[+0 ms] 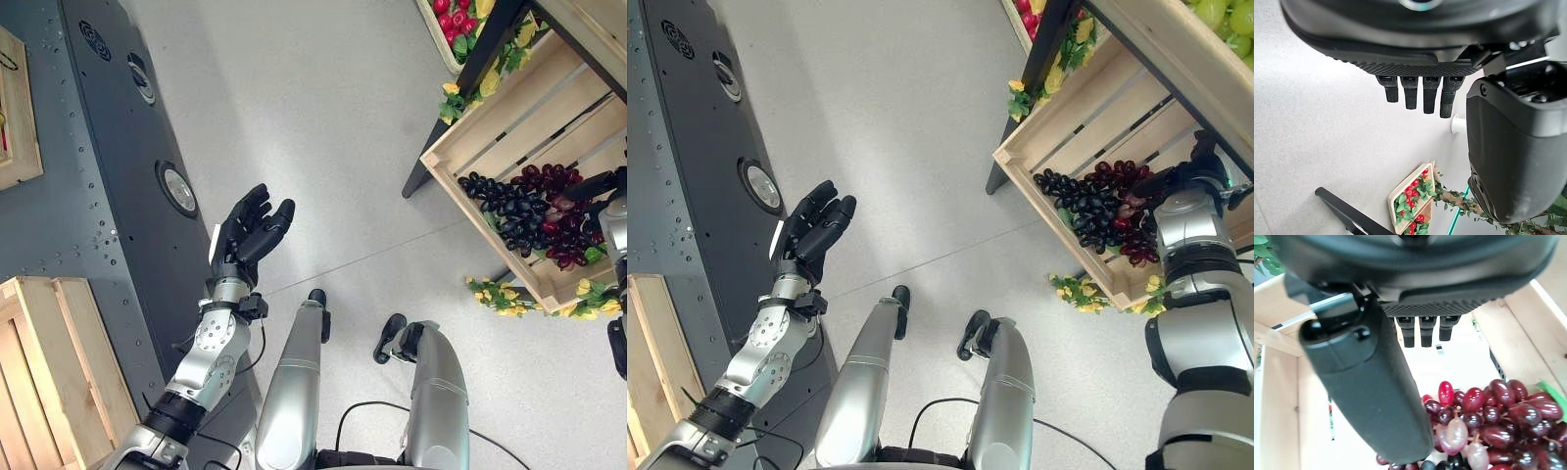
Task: Pick up the fruits from the basket on one side to the basket on the other side
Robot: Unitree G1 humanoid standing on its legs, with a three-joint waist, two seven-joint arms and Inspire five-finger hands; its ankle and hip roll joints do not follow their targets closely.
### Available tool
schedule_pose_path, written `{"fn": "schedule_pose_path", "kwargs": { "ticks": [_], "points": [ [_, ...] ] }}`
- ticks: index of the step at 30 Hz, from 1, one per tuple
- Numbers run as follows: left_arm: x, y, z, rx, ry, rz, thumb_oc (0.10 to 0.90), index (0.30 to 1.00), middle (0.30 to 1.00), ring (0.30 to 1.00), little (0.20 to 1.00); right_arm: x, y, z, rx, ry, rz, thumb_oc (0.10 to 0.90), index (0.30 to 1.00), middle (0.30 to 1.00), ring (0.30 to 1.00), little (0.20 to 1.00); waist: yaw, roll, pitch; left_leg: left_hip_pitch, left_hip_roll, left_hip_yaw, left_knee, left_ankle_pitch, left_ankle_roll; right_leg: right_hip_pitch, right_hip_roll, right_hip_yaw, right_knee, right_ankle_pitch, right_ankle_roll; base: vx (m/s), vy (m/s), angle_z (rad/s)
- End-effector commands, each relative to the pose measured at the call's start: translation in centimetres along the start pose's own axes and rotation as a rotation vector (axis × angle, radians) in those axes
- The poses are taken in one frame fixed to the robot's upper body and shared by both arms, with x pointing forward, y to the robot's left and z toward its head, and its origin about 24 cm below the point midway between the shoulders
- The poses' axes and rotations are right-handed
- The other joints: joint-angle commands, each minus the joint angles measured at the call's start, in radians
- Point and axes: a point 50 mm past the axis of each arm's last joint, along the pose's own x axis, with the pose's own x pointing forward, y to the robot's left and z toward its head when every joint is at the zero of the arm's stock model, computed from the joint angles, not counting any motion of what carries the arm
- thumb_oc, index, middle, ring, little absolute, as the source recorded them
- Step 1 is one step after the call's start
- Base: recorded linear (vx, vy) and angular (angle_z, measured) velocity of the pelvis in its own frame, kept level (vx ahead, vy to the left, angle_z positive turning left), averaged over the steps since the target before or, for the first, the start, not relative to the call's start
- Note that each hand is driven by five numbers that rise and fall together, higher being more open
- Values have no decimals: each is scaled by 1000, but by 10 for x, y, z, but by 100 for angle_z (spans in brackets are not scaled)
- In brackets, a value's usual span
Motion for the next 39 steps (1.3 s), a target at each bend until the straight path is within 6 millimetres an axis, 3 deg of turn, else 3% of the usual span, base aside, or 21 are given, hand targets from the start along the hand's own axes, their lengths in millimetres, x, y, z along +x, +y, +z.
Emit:
{"fn": "schedule_pose_path", "kwargs": {
  "ticks": [1, 5, 11, 19, 21, 23, 27, 28, 30, 31, 32, 35, 36, 39],
  "points": [
    [1, -30, 38, -114, -210, -97, 800, 900, 900, 900, 900, 0, -39, 35, 56, -195, -111, 800, 900, 900, 900, 900, -27, 28, -14, 129, -7, 111, -15, -105, 123, 103, 44, 41, -99, 84, -39, 10, 44, -2],
    [1, -29, 37, -127, -211, -83, 800, 900, 900, 900, 900, -11, -17, 52, 51, -319, -29, 800, 900, 900, 900, 900, -38, 22, -14, 164, -6, 117, -31, -108, 123, 135, 45, 45, -122, 87, -36, 1, 56, -7],
    [3, -28, 31, -106, -176, -57, 800, 900, 900, 900, 900, -35, 25, 54, 18, -491, 88, 800, 900, 900, 900, 900, -55, 7, -14, 246, 3, 129, -59, -117, 129, 214, 37, 47, -159, 89, -29, 4, 47, -5],
    [4, -19, 9, -54, -62, -10, 800, 900, 900, 900, 900, -87, 99, 29, -7, -619, 311, 800, 900, 900, 900, 900, -80, -15, -33, 379, 23, 145, -87, -138, 129, 354, 26, 50, -208, 84, -20, 29, 22, -7],
    [4, -19, 8, -52, -56, -8, 800, 900, 900, 900, 900, -90, 102, 28, -8, -621, 324, 800, 900, 900, 900, 900, -81, -16, -35, 385, 23, 144, -92, -137, 128, 362, 26, 50, -214, 85, -19, 31, -2, -7],
    [1, -17, -2, -44, -17, 5, 800, 900, 900, 900, 900, -111, 129, 16, -18, -634, 411, 800, 900, 900, 900, 900, -83, -20, -56, 437, 26, 146, -137, -129, 120, 417, 30, 48, -265, 96, -13, 54, -14, -8],
    [-3, -14, -12, -27, 21, 33, 800, 900, 900, 900, 900, -131, 147, 12, -61, -690, 457, 800, 900, 900, 900, 900, -82, -26, -81, 485, 27, 147, -191, -116, 112, 469, 34, 46, -325, 111, -1, 59, -26, -5],
    [-8, -8, -24, 5, 72, 58, 800, 900, 900, 900, 900, -145, 155, 7, -87, -740, 473, 800, 900, 900, 900, 900, -79, -30, -107, 525, 25, 150, -247, -100, 104, 514, 37, 39, -389, 128, 10, 104, -41, -2],
    [-11, -6, -30, 14, 103, 71, 800, 900, 900, 900, 900, -150, 158, 6, -80, -753, 486, 800, 900, 900, 900, 900, -78, -32, -116, 543, 23, 152, -274, -89, 101, 531, 40, 38, -415, 137, 15, 93, -29, -5],
    [-19, 5, -49, 58, 184, 105, 800, 900, 900, 900, 900, -164, 163, 2, -49, -786, 518, 800, 900, 900, 900, 900, -79, -35, -147, 590, 22, 158, -359, -56, 90, 570, 48, 38, -491, 161, 31, 80, -17, -11],
    [-20, 6, -50, 60, 189, 107, 800, 900, 900, 900, 900, -164, 164, 1, -48, -785, 521, 800, 900, 900, 900, 900, -79, -35, -150, 595, 21, 159, -367, -53, 89, 574, 48, 38, -499, 163, 33, 123, -23, -12],
    [-32, 20, -70, 78, 289, 146, 800, 900, 900, 900, 900, -179, 168, -13, -24, -787, 570, 800, 900, 900, 900, 900, -78, -38, -194, 634, 14, 168, -457, -6, 86, 610, 53, 33, -587, 203, 49, 61, -16, -9],
    [-44, 29, -84, 80, 368, 179, 800, 900, 900, 900, 900, -190, 172, -27, -12, -764, 614, 800, 900, 900, 900, 900, -78, -36, -226, 674, 4, 167, -526, 15, 81, 654, 59, 30, -667, 228, 64, 124, -23, -9],
    [-55, 36, -98, 98, 439, 197, 800, 900, 900, 900, 900, -198, 177, -42, -12, -720, 660, 800, 900, 900, 900, 900, -78, -35, -252, 709, -4, 166, -581, 29, 80, 689, 62, 28, -723, 247, 77, 67, -19, 1]
  ]
}}
